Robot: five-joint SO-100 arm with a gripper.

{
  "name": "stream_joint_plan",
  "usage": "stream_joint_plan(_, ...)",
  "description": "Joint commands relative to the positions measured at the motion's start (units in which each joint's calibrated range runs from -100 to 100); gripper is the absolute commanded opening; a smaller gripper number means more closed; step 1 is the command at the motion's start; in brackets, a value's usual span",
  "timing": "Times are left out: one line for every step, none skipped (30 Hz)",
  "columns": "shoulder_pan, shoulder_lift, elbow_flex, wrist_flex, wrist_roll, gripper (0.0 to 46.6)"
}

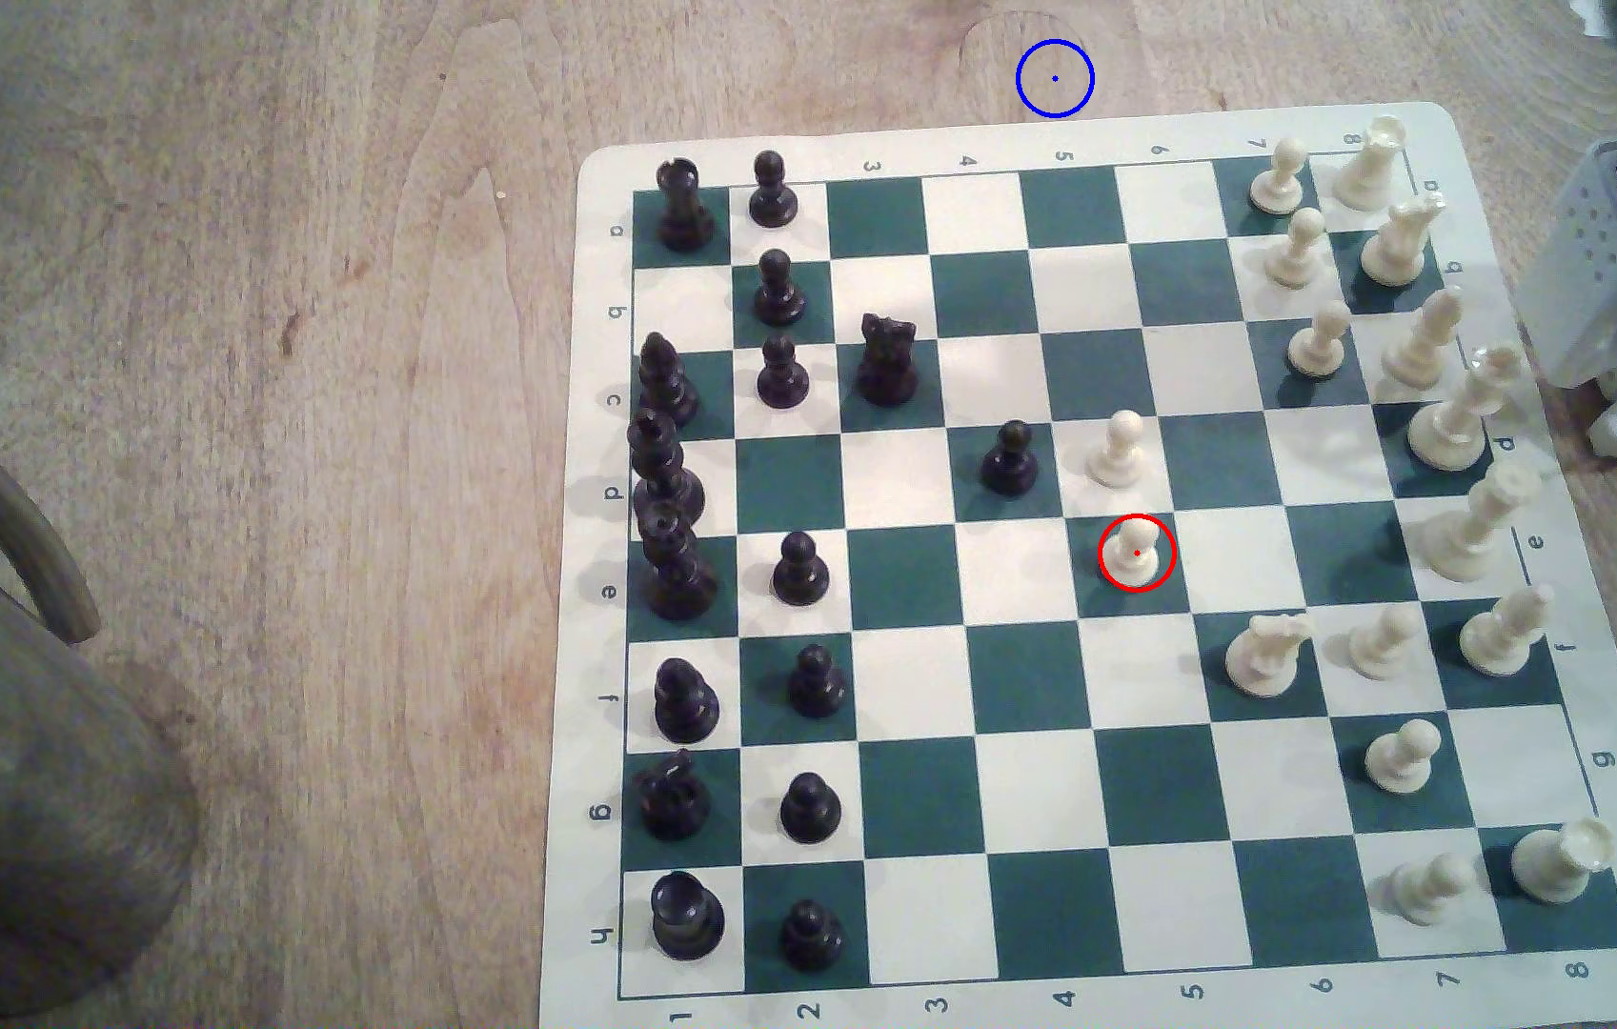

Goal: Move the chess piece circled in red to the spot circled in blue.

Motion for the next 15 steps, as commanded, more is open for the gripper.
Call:
stream_joint_plan(7.03, 3.37, -23.76, 45.76, -10.01, 0.1)
stream_joint_plan(7.11, 5.91, -27.48, 50.35, -10.06, 0.1)
stream_joint_plan(7.19, 7.19, -29.56, 52.89, -10.70, 0.1)
stream_joint_plan(6.87, 8.97, -32.10, 57.23, -10.84, 0.1)
stream_joint_plan(6.25, 10.07, -34.09, 61.33, -11.23, 0.1)
stream_joint_plan(4.60, 11.43, -36.36, 67.39, -11.58, 0.1)
stream_joint_plan(3.59, 11.77, -37.27, 70.09, -12.21, 0.1)
stream_joint_plan(3.12, 12.45, -38.45, 72.55, -12.26, 0.1)
stream_joint_plan(2.41, 14.49, -40.53, 76.48, -12.26, 0.5)
stream_joint_plan(1.01, 19.41, -45.15, 84.09, -12.55, 1.0)
stream_joint_plan(0.22, 22.04, -47.42, 87.70, -12.55, 0.8)
stream_joint_plan(-0.71, 25.01, -49.78, 91.06, -12.50, 0.6)
stream_joint_plan(-1.73, 27.73, -51.68, 93.92, -12.16, 0.5)
stream_joint_plan(-2.43, 29.85, -52.95, 95.72, -12.11, 0.5)
stream_joint_plan(-4.31, 34.01, -54.95, 99.00, -11.62, 0.6)
